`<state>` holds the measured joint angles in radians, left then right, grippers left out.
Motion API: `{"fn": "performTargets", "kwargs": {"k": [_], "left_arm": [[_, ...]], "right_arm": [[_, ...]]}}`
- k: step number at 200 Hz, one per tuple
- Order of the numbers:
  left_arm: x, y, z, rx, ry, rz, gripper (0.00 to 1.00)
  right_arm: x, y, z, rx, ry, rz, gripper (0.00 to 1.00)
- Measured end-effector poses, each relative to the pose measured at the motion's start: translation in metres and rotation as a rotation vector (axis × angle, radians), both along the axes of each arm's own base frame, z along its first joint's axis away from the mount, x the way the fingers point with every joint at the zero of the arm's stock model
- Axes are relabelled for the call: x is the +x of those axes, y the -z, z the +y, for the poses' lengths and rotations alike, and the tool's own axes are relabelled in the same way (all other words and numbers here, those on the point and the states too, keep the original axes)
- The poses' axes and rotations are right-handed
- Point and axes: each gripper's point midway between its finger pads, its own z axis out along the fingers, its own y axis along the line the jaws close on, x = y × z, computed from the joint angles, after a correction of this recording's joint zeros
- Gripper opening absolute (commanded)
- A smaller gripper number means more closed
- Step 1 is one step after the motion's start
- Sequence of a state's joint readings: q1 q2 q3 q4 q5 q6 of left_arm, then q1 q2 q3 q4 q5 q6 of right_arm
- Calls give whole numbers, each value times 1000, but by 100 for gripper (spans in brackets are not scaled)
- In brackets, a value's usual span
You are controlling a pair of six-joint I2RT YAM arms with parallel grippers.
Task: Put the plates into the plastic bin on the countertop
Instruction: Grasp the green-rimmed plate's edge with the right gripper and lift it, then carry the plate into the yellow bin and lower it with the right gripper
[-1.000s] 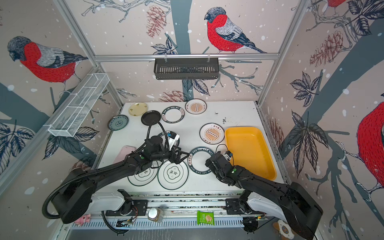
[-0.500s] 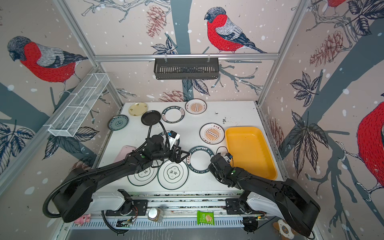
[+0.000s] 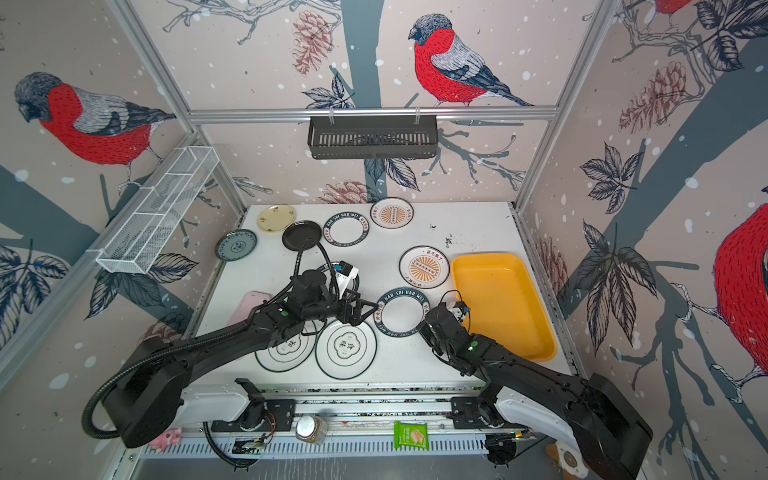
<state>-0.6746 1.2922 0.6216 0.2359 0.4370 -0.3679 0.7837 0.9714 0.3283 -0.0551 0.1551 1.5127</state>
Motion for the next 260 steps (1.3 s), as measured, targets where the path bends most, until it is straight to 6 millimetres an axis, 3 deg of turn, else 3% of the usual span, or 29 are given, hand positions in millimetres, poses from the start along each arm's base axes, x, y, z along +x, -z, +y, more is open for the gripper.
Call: {"fn": "performTargets", "kwargs": {"k": [70, 103, 139, 169, 190, 224, 260], "left_arm": [[13, -13, -1, -2, -44, -40, 97], [21, -25, -2, -10, -66, -71, 97], [38, -53, -13, -40, -62, -145, 97], [59, -74, -32, -48, -42, -204, 97], [71, -79, -46, -52, -14, -218, 97], [88, -71, -72, -42, 43, -198, 97], [87, -74, -106, -62, 135, -212, 97]], "right_arm": [[19, -51, 17, -38, -53, -91, 1], [40, -79, 9, -65, -22, -163, 1], [69, -108, -20, -106, 46, -231, 1], [81, -125, -54, -137, 118, -272, 1], [82, -130, -77, -159, 151, -278, 1], [76, -137, -124, -199, 241, -268, 1], [62, -136, -168, -212, 312, -238, 1]]}}
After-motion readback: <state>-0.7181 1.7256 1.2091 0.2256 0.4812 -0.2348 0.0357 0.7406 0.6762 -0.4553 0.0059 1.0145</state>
